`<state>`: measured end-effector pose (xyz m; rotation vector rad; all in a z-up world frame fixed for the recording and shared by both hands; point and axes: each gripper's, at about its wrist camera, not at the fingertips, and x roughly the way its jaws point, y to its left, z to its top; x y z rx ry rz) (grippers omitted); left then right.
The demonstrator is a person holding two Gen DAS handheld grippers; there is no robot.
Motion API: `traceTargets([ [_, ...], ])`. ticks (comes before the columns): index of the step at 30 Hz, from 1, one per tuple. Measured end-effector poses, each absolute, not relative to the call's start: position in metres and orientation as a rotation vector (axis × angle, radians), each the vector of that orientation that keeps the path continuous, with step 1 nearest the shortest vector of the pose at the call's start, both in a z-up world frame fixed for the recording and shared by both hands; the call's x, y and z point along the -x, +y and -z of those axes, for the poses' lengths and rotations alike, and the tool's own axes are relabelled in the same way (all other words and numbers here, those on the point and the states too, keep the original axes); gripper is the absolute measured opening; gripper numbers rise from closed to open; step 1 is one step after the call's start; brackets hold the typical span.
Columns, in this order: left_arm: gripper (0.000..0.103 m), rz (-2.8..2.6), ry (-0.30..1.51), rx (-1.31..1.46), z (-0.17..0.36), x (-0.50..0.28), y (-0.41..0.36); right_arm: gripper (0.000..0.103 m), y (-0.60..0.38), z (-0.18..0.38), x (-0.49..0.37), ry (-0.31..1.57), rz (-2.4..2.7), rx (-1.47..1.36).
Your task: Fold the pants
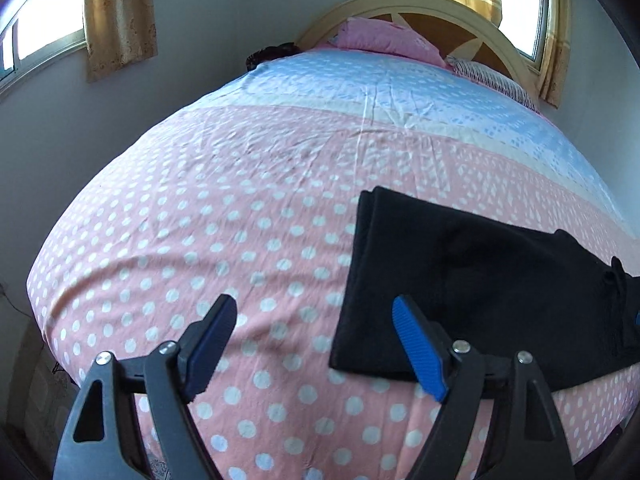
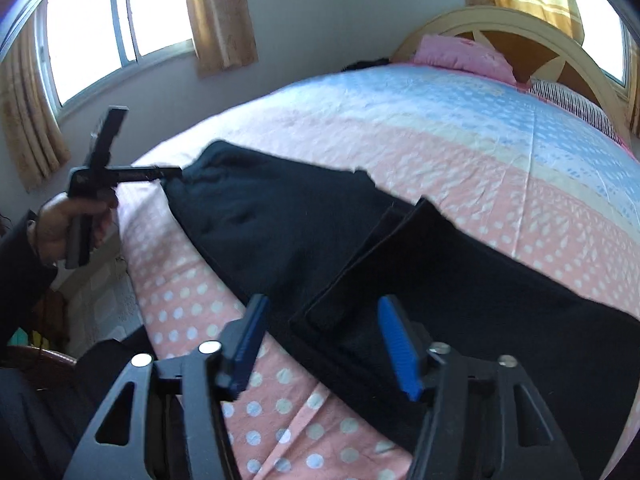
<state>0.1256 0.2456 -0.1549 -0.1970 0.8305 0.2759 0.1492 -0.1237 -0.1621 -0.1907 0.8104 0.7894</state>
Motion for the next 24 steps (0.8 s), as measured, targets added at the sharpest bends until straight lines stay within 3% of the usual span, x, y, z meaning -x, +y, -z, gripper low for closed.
traceTargets([
  [1, 0.083, -0.266, 0.831, 0.204, 0.157, -0.123, 0.246, 0.016, -0.124, 0.165, -0.151, 0.822, -0.778, 0.184],
  [3, 0.083, -0.251, 0.829, 0.213, 0.158, -0.124, 0.246, 0.013, -0.128, 0.166, -0.152, 0.833, -0.778, 0.158],
  [4, 0.083, -0.239, 0.829, 0.218, 0.158, -0.126, 0.246, 0.006, -0.131, 0.162, -0.149, 0.830, -0.783, 0.152],
  [9, 0.083, -0.192, 0.824, 0.247, 0.157, -0.127, 0.245, 0.005, -0.131, 0.148, -0.136, 0.799, -0.805, 0.164],
  [13, 0.085, -0.191, 0.817, 0.253, 0.161, -0.127, 0.245, 0.006, -0.121, 0.168, -0.136, 0.841, -0.787, 0.247],
  [14, 0.086, -0.194, 0.815, 0.253, 0.161, -0.126, 0.245, 0.008, -0.122, 0.167, -0.133, 0.810, -0.789, 0.247],
  [15, 0.087, -0.195, 0.813, 0.253, 0.162, -0.127, 0.245, 0.024, -0.123, 0.165, -0.131, 0.810, -0.788, 0.250],
  [16, 0.087, -0.193, 0.815, 0.253, 0.162, -0.127, 0.245, 0.055, -0.123, 0.163, -0.131, 0.825, -0.785, 0.259],
  [17, 0.088, -0.190, 0.818, 0.253, 0.163, -0.128, 0.244, 0.064, -0.125, 0.160, -0.128, 0.822, -0.787, 0.263],
  [21, 0.090, -0.207, 0.815, 0.228, 0.160, -0.128, 0.246, 0.066, -0.149, 0.149, -0.121, 0.760, -0.802, 0.210],
  [24, 0.090, -0.218, 0.805, 0.227, 0.159, -0.127, 0.250, 0.066, -0.157, 0.164, -0.134, 0.846, -0.785, 0.168],
])
